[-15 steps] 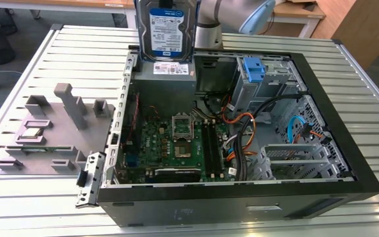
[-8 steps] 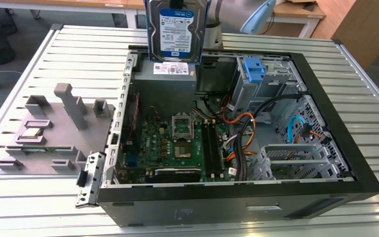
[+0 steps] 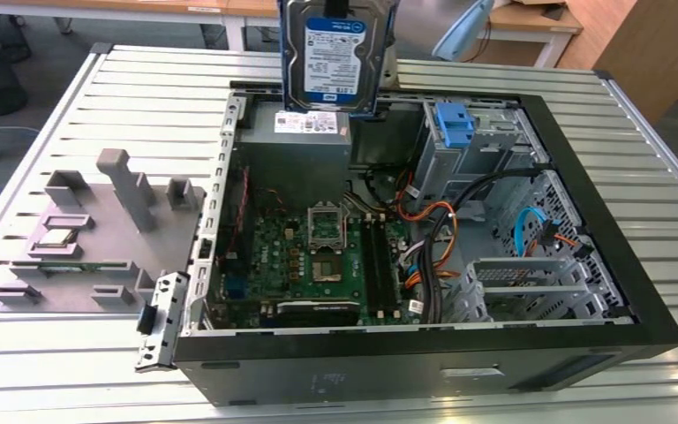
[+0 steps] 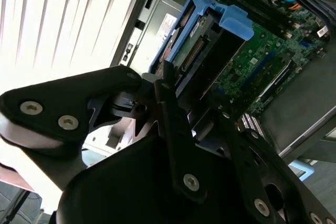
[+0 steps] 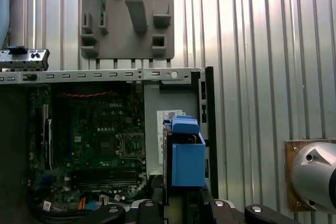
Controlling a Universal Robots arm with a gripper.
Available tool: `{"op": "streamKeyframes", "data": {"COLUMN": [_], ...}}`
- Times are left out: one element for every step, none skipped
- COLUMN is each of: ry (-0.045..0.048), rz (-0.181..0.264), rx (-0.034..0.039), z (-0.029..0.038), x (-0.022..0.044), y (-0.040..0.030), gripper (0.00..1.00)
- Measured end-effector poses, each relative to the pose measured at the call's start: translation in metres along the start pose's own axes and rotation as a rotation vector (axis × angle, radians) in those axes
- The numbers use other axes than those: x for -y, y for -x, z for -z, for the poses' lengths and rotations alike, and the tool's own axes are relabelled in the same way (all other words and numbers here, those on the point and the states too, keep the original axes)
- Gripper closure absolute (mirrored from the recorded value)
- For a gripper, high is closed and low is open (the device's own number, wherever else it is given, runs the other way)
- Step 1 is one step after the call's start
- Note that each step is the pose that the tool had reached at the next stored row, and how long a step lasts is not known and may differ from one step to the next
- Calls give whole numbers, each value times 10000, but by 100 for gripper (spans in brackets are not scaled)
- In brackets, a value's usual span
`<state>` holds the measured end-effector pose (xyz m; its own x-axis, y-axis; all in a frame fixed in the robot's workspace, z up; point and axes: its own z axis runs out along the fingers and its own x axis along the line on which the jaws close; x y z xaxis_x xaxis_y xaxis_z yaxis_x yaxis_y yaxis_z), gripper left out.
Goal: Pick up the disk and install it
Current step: 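Pick up the disk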
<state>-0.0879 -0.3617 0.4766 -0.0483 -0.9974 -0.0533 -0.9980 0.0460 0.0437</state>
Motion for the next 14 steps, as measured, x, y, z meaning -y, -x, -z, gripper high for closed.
{"op": "streamKeyframes", "data": {"ry": [0, 1, 0, 0, 0, 0, 0, 1, 0, 0, 1, 0, 0, 0], "rz": [0, -1, -1, 0, 0, 0, -1, -3, -3, -3, -2, -3, -3, -6], "rx": [0, 0, 0, 0, 0, 0, 1, 0, 0, 0, -1, 0, 0, 1], "z": [1, 2, 2, 3, 3, 3, 4, 5, 5, 6, 7, 8, 8, 9], "x": [22, 43, 65, 89, 111, 133, 154, 175, 197, 218, 242, 265, 288, 312], "y": [1, 2, 3, 5, 5, 6, 7, 9, 9, 11, 12, 13, 14, 15], "gripper": [65, 65, 65, 65, 65, 65, 65, 65, 65, 65, 65, 65, 65, 65]}}
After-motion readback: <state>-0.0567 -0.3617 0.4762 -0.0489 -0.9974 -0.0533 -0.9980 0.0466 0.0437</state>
